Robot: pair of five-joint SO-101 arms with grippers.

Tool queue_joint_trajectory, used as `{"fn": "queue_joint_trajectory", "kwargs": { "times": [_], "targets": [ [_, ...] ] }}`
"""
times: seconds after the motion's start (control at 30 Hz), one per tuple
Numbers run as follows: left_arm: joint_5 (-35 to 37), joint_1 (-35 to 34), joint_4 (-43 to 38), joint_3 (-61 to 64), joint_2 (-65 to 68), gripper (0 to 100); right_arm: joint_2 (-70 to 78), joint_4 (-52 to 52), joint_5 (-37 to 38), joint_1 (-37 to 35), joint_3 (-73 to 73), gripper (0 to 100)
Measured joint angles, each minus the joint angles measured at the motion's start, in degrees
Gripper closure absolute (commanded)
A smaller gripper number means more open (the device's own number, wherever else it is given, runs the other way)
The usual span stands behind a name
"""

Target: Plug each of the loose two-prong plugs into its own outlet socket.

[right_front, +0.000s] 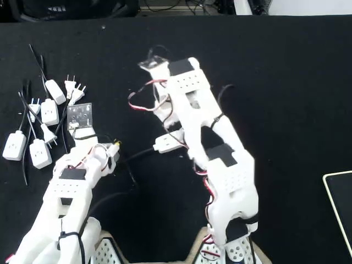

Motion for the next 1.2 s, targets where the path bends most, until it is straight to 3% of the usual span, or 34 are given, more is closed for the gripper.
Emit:
{"fn": "queue_joint_trajectory", "kwargs": {
  "times": [0.2,0.43,0.83,1.2],
  "targets": [
    [3.0,-2.0,1.9,-0.9,-0.1,79,0.0,3.6,14.2,-2.9,-8.7,81.7],
    [6.9,-6.2,1.9,-0.9,-0.7,79,0.0,3.6,34.6,-3.3,-4.5,76.4],
    [9.7,-8.4,1.9,-0.9,-0.7,79,-0.9,2.8,42.0,-6.9,9.1,75.6],
    [9.7,-8.6,1.9,-0.9,-0.7,79,-10.6,-17.0,50.4,-7.6,31.9,80.2]
  ]
}}
